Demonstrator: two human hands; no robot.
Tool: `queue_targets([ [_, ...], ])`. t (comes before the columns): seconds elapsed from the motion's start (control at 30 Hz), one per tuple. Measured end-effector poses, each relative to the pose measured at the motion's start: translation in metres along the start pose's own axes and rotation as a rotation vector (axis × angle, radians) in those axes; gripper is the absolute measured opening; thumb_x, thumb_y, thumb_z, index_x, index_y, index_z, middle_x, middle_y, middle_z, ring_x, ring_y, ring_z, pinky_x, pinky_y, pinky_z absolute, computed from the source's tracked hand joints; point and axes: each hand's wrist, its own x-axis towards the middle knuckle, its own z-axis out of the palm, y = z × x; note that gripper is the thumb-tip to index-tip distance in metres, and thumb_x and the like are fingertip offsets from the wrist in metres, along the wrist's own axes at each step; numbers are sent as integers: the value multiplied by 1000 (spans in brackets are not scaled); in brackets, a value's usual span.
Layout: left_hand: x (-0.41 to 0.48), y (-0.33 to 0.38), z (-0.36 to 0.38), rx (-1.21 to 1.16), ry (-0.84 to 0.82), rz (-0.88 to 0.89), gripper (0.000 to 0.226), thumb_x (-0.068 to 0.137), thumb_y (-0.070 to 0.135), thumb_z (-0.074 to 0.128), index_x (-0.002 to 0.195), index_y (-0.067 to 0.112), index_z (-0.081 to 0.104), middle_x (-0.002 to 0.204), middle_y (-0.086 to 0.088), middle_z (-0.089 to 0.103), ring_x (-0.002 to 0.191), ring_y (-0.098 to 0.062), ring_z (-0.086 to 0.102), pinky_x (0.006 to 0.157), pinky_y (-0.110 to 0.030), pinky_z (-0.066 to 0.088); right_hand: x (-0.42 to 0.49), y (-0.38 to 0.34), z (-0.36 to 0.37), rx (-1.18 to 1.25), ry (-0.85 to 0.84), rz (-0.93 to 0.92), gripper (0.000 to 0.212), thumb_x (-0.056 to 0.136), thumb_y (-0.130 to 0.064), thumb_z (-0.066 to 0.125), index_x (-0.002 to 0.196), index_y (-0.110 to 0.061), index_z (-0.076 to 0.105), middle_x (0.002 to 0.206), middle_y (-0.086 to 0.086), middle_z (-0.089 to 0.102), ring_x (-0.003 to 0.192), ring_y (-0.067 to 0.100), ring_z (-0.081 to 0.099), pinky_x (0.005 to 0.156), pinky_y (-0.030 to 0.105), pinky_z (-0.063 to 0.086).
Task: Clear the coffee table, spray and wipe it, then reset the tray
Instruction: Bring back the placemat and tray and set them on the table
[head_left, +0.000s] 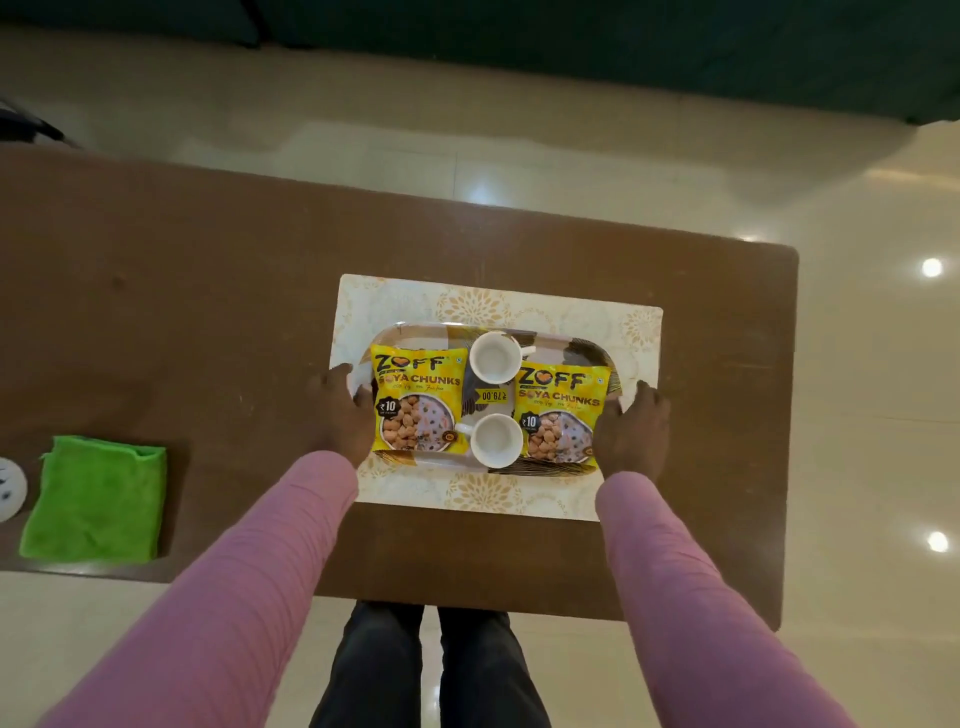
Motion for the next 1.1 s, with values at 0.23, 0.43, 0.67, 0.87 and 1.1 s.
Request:
queue_targets([
  [0.23,-99,42,-37,317,-81,320,59,98,31,49,150,17,28,161,-14,17,147,-35,18,118,-49,20,-88,-22,-42,-143,-88,-238,61,97,-32,45,149,-11,22,159,8,18,147,28,12,119,46,14],
  [0.43,-172,49,-68,392,-126,370,62,101,42,35,155,22,11,164,-8,-2,151,-32,-3,122,-48,5,-151,-31,-78,-246,-158,-394,63,97,-38,38,151,-14,17,161,5,7,148,26,1,120,47,5],
  [0.67,-191,26,-109,484,-101,375,65,102,45,30,155,26,-4,164,-6,-10,151,-30,-6,122,-48,3,-190,-40,-85,-278,-154,-456,63,98,-39,39,151,-15,15,161,4,6,148,27,-1,120,46,1],
  [0.87,-185,-1,-146,464,-62,397,67,102,44,32,155,24,-3,164,-8,-8,151,-32,-5,122,-48,4,-223,-61,-82,-291,-116,-488,64,98,-41,41,151,-16,17,161,4,8,148,27,0,120,48,3],
  [1.1,-176,-55,-187,430,-33,498,67,101,43,35,155,22,2,164,-9,-3,151,-33,-2,122,-49,6,-290,-100,-61,-257,-57,-477,66,98,-40,39,153,-16,10,161,3,6,148,25,-2,120,48,2],
])
